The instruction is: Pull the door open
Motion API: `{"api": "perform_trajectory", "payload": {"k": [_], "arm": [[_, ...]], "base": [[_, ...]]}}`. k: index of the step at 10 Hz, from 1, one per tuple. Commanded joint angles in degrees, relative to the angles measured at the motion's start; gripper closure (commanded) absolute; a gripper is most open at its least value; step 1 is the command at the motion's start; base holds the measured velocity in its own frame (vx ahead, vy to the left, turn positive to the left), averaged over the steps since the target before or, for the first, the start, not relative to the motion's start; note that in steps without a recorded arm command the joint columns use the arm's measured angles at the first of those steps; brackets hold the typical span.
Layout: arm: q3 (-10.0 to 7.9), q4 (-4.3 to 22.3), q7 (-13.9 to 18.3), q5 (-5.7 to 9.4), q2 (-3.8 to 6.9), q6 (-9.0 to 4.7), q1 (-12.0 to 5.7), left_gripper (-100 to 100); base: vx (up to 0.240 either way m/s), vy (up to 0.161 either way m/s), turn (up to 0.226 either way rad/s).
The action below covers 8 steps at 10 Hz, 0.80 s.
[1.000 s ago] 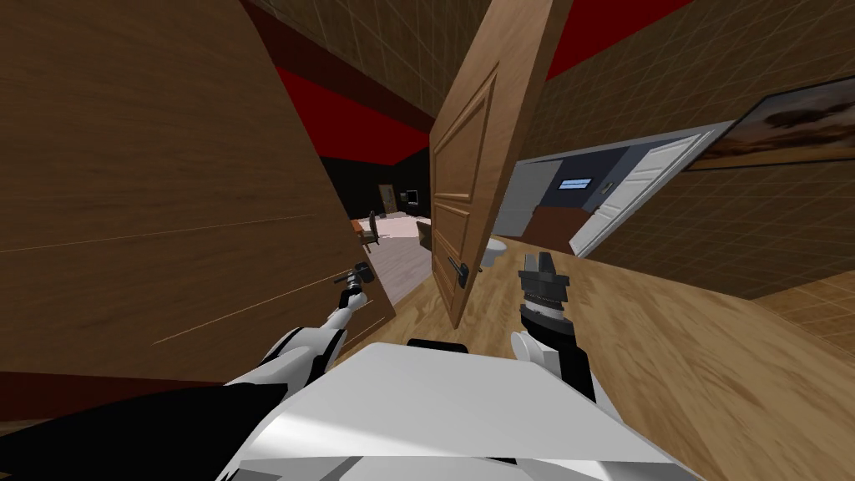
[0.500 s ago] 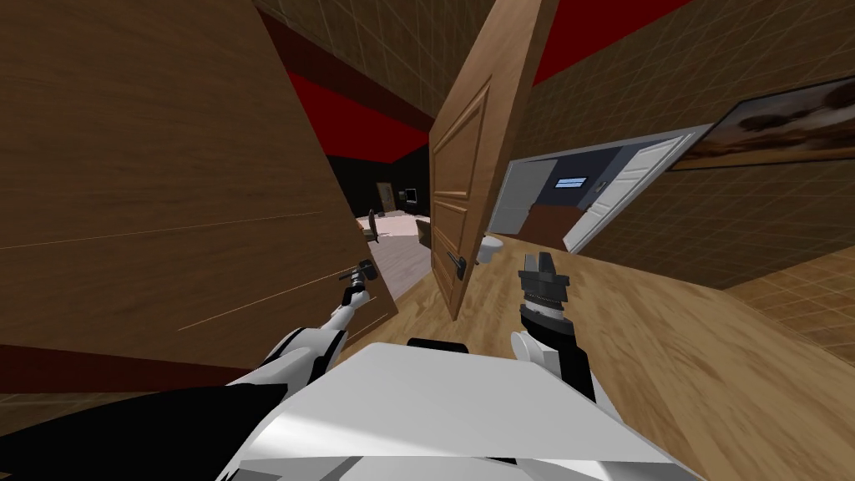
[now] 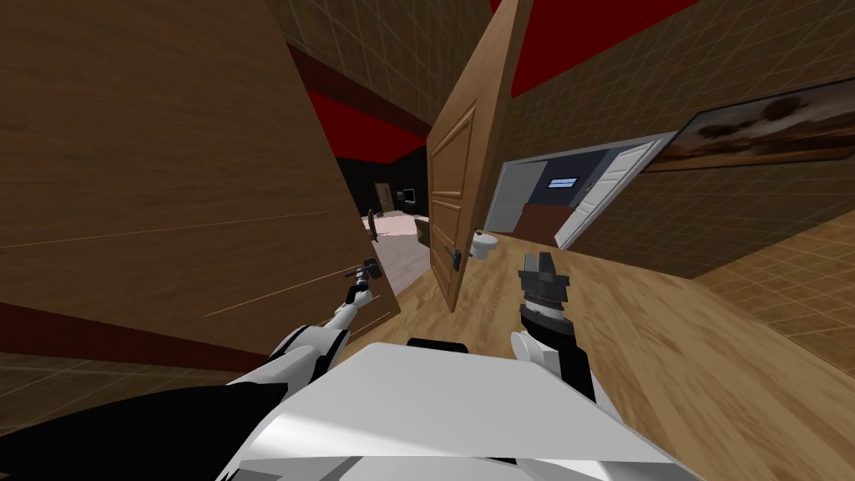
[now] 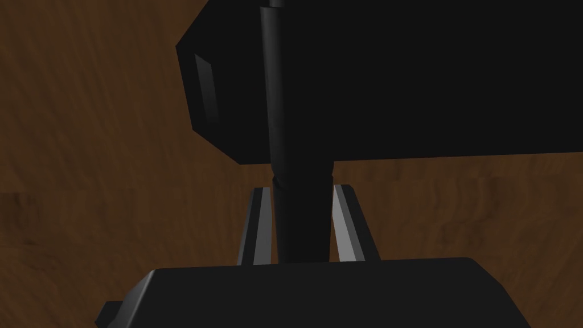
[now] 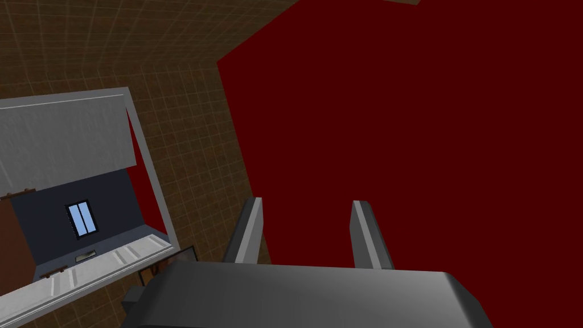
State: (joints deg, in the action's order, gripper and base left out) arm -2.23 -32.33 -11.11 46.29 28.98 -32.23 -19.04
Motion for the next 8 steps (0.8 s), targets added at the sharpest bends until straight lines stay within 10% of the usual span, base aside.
{"api": "perform_trajectory", "payload": {"k": [1,8], "arm": [[0.47,-1.71,-0.22,-0.55,-0.42,0.72,0.40,100],[2.85,-4.58,1.05,-2.26,-1.19,1.95,1.00,100]], "base": [[-0.175,0.025,-0.044],[-0.179,0.020,-0.059]]}}
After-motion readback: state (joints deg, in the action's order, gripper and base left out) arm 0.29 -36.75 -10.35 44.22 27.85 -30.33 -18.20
